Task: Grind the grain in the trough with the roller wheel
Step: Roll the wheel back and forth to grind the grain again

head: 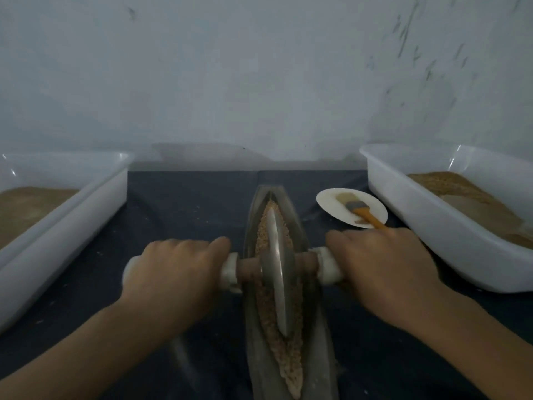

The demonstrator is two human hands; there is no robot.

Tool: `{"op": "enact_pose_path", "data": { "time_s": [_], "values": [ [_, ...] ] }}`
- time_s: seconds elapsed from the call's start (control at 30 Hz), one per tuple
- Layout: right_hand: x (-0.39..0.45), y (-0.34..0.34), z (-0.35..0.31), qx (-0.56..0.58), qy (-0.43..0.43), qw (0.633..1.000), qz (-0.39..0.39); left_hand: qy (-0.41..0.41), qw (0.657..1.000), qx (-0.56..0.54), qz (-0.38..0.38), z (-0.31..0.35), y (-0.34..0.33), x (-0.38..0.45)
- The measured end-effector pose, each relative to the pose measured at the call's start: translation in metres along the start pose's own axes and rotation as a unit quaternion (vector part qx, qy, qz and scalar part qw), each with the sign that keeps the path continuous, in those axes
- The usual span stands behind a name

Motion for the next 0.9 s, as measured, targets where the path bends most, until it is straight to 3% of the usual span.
{"op": "enact_pose_path", "data": {
  "time_s": [0.13,0.27,0.43,0.57,0.67,0.73,0.9],
  "values": [
    [0.052,-0.052,0.031,-0.039,-0.072,0.996,-0.026,0.076,0.996,0.025,0.042,-0.035,-0.027,0.065],
    [0.072,-0.079,0.051,0.014,-0.133,0.987,-0.083,0.077,0.996,0.033,0.019,-0.038,-0.026,0.101],
    [0.008,-0.048,0.029,0.051,-0.084,0.992,-0.082,0.021,0.999,0.029,0.014,-0.002,0.007,0.041],
    [-0.02,-0.037,0.02,0.031,-0.077,0.984,-0.16,-0.053,0.989,-0.02,0.139,0.024,0.053,-0.02],
    [-0.014,-0.029,0.005,0.012,-0.03,0.987,-0.155,-0.02,0.996,-0.045,0.069,0.014,0.034,-0.019],
    [-0.003,-0.02,0.005,0.005,-0.022,0.995,-0.094,0.016,1.0,-0.004,0.002,0.001,0.006,0.004],
    [0.072,-0.045,0.03,-0.071,-0.06,0.994,-0.056,0.117,0.992,-0.036,0.016,-0.048,-0.043,0.07]
  ]
}}
Point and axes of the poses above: each hand's wrist, its own x-axis towards the middle knuckle, its own y-axis out of the back of the hand, z = x × y, the point moved 10 cm from there along x, towards the middle knuckle, and after that the axes turned 4 degrees about -y, right-handed, at the moved point
